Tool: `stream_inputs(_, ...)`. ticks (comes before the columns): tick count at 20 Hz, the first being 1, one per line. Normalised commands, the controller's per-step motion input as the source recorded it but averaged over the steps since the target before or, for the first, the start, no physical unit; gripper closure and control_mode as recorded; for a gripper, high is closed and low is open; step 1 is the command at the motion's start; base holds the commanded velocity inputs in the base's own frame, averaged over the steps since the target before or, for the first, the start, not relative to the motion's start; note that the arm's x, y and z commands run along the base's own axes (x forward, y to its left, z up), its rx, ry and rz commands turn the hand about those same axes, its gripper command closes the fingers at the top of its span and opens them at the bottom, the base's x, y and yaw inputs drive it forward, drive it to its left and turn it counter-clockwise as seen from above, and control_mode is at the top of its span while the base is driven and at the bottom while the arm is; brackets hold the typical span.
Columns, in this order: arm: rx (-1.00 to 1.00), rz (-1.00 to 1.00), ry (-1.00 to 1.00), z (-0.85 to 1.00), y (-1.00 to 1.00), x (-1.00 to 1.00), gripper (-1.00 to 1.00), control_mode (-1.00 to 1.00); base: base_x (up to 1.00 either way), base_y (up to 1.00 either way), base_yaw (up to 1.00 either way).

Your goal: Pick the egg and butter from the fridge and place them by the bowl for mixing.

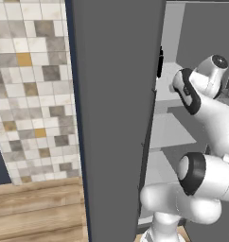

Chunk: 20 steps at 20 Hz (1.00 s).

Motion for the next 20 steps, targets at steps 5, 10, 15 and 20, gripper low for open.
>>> stream_inputs(5,0.00,-0.11,-0.05,0.10,0.28,-0.77,1.00,-1.00,0.00,0.00,0.00)
stream_inputs(10,0.01,-0.15,-0.03,0.14,0.16,-0.74,1.00,-1.00,0.00,0.00,0.00)
stream_inputs(15,0.05,-0.11,-0.03,0.09,0.17,-0.70,1.00,-1.00,0.00,0.00,0.00)
stream_inputs(20,0.15,0.00,0.00,0.19,0.12,-0.67,1.00,-1.00,0.00,0.00,0.00)
